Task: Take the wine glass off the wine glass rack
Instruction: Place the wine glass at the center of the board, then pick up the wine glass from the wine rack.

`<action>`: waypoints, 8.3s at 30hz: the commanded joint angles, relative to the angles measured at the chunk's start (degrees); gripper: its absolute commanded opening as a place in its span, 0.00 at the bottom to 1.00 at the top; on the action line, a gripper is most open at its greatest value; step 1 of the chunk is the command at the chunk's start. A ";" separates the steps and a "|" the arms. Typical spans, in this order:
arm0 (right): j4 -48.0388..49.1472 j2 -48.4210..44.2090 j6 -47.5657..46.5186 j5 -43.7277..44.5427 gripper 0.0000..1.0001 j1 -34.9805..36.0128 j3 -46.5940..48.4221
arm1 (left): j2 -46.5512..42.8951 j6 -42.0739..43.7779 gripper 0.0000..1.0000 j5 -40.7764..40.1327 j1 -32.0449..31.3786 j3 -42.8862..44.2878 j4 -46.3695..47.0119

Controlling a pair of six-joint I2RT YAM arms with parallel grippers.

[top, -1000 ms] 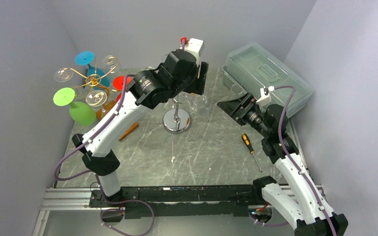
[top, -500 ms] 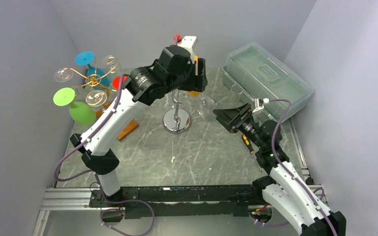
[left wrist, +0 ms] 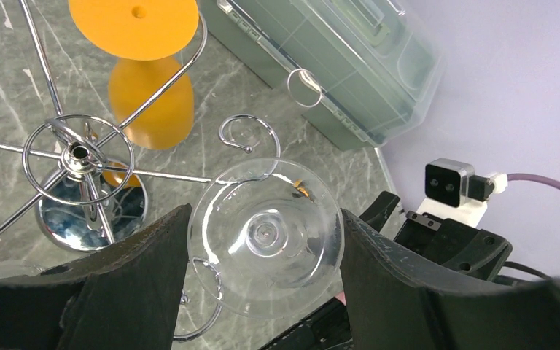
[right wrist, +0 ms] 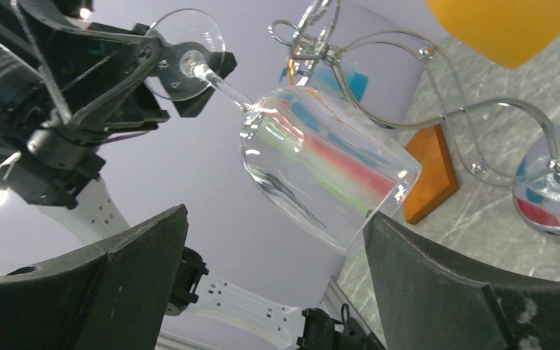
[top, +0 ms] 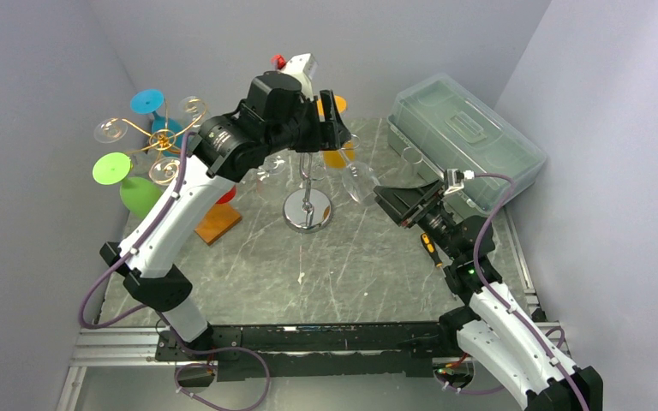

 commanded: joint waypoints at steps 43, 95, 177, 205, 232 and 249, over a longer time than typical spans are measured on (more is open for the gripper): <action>-3.19 -2.04 -7.77 10.02 0.00 0.82 18.87 | -12.32 -12.14 0.99 14.01 8.02 -15.12 22.79; -82.48 28.31 -41.64 28.47 0.00 -11.89 50.61 | -20.24 17.49 0.99 -0.90 3.31 -13.31 8.89; -81.76 30.49 -45.93 24.25 0.83 -9.92 61.05 | -19.83 17.30 0.99 -11.62 6.46 -15.78 -7.08; -79.12 30.45 -45.35 26.88 0.98 -4.03 61.87 | -9.80 18.27 0.95 -29.76 -3.96 -13.28 -13.74; -77.99 29.56 -45.25 26.54 0.98 -4.05 59.78 | -8.10 18.83 0.59 -30.52 -4.71 -10.77 -14.05; -77.56 29.39 -45.25 26.55 0.98 -4.02 58.94 | -8.01 19.33 0.66 -30.90 -4.71 -11.33 -13.36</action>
